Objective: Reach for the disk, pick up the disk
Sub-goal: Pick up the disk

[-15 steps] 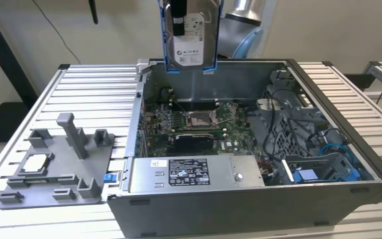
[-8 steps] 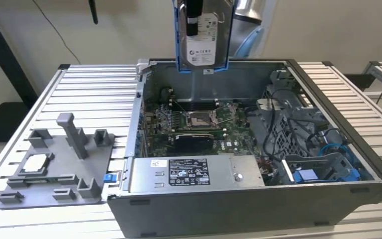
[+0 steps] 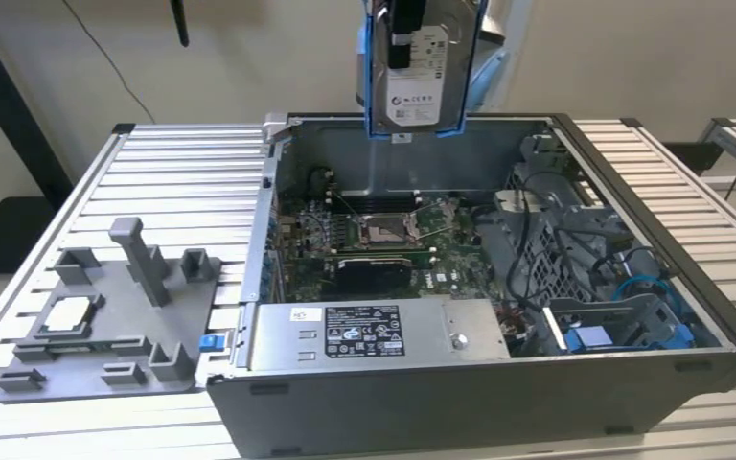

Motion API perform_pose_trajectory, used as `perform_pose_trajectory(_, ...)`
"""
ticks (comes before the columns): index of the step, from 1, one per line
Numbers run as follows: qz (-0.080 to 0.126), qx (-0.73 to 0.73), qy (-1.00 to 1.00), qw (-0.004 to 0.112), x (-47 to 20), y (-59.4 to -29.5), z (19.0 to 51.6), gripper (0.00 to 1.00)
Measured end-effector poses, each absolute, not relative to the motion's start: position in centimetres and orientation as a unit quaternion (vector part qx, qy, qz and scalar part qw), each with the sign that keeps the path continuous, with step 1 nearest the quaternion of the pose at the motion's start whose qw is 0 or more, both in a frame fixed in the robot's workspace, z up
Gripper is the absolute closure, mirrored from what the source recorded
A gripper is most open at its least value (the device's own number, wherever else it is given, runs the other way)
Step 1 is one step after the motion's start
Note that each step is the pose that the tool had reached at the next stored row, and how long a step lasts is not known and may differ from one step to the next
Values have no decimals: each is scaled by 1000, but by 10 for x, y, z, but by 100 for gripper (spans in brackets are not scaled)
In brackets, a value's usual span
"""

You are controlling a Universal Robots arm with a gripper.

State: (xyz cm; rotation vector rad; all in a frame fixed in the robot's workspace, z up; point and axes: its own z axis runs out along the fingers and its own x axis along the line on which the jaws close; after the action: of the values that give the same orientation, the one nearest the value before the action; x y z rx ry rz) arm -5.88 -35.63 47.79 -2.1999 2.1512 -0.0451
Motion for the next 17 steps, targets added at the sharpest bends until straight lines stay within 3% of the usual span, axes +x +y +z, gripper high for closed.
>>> perform_pose_trajectory(17,-15,-715,699,32,-33,-356,478,100)
